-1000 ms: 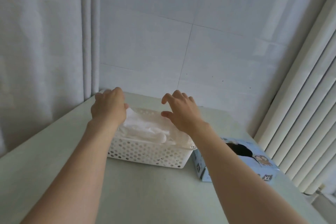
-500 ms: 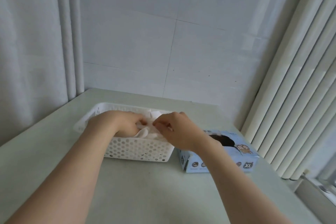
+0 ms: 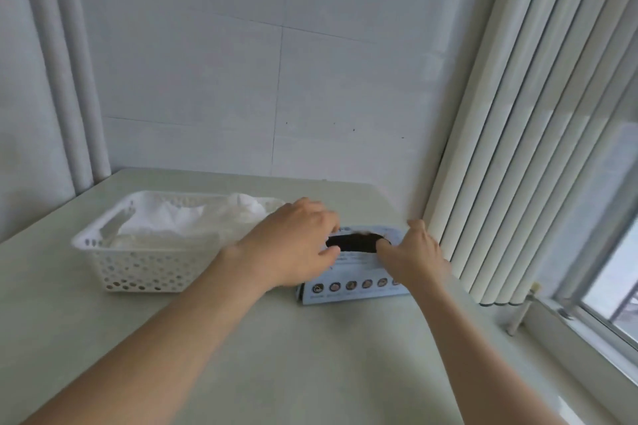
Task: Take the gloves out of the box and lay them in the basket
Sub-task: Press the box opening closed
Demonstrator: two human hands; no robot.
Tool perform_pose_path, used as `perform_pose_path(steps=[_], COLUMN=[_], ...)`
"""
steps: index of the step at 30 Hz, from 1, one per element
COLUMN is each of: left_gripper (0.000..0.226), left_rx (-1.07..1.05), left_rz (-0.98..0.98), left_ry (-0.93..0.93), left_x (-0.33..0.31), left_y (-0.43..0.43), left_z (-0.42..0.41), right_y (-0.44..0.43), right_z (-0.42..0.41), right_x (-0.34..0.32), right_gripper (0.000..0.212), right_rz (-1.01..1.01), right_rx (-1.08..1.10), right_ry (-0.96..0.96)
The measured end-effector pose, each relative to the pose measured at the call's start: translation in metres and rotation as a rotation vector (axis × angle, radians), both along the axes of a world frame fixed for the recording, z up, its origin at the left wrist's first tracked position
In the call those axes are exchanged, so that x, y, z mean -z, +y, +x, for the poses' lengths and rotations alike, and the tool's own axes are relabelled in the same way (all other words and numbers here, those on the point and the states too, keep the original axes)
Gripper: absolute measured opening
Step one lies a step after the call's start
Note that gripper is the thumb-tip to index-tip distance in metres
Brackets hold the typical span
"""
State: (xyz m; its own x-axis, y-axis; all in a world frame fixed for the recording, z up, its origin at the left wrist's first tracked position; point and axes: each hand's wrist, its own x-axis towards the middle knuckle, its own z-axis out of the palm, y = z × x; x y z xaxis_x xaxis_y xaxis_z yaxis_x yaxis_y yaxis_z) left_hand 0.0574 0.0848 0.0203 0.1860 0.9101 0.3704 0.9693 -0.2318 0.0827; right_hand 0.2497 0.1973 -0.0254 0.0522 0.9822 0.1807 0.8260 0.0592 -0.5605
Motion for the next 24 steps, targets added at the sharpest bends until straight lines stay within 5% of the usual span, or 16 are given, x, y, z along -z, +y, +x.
perform_pose_path(steps=[6, 15, 18, 24], left_gripper=[0.033, 0.072, 0.078, 0.054], left_rx=[-0.073, -0.133, -0.216, -0.242], left_rz=[-0.175, 0.088, 0.139, 0.327], left_ry=[0.228, 0.332, 0.381, 0.420], left_x=[0.029, 0.048, 0.054, 0.060], left_y=[0.002, 0.016, 0.017, 0.009], left_z=[0.027, 0.022, 0.029, 0.039], right_y=[-0.003, -0.005, -0.006, -0.009], right_z=[0.010, 0.016, 0.017, 0.011], right_x=[0.001, -0.005, -0.002, 0.003], right_gripper=[0.066, 0.063, 0.068, 0.067], right_rz=[0.028, 0.262, 0.334, 0.440], right_rx=[-0.018, -0.030, -0.045, -0.012], right_ry=[0.364, 0.983, 1.040, 0.999])
